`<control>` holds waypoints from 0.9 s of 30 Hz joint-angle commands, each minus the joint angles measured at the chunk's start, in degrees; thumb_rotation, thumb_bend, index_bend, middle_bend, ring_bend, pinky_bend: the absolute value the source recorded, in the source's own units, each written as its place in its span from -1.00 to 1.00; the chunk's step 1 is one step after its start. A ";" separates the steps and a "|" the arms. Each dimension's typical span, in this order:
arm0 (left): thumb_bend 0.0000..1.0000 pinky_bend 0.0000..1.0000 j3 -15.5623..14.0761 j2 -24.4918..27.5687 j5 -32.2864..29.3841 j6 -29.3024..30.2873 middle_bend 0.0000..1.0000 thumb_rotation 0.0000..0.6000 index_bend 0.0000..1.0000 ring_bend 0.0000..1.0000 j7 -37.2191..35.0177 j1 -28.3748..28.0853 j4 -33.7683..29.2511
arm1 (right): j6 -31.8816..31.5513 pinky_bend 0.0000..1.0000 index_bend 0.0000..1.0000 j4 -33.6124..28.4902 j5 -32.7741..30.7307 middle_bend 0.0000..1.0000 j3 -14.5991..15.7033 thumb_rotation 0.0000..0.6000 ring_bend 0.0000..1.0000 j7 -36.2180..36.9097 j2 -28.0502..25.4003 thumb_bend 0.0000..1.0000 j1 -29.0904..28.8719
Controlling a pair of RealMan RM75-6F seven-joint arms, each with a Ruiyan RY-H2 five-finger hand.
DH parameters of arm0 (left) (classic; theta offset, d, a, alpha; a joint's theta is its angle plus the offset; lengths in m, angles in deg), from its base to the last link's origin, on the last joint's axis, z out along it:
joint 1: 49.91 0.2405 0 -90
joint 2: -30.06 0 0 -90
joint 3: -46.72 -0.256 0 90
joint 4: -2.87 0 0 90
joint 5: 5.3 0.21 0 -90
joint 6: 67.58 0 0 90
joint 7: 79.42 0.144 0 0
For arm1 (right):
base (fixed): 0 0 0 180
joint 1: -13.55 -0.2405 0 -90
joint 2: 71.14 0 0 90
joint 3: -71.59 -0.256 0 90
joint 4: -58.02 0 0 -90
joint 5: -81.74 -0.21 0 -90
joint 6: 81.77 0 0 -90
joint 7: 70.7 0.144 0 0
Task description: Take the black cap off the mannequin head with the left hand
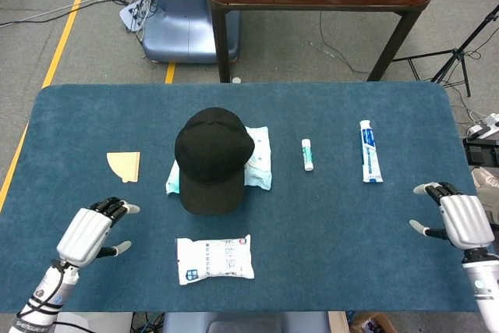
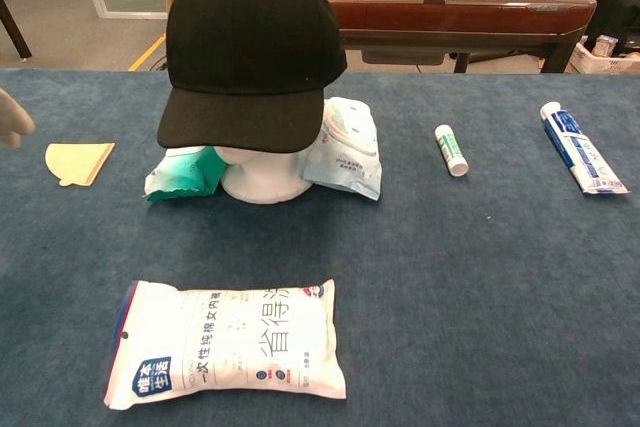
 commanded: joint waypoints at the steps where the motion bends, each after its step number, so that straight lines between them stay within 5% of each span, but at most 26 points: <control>1: -0.84 -0.05 0.65 -2.18 0.77 -0.44 -0.20 1.00 -0.29 -0.42 0.30 -1.43 1.06 | -0.19 0.19 -0.24 0.60 -0.24 -0.20 0.14 1.00 -0.37 0.72 0.34 -1.00 0.36; 11: -0.84 -0.04 1.82 -6.93 1.31 -2.23 -0.15 1.00 -0.31 -0.44 1.28 -5.01 2.23 | -0.23 0.19 -0.24 2.70 -0.69 -0.20 0.29 1.00 -0.37 2.76 1.40 -1.00 0.85; 27: -0.85 -0.04 3.51 -12.80 1.74 -1.88 0.22 1.00 -0.16 -0.33 1.26 -9.15 6.20 | 0.31 0.19 -0.24 3.87 -0.95 -0.20 0.42 1.00 -0.37 3.92 1.94 -1.00 0.96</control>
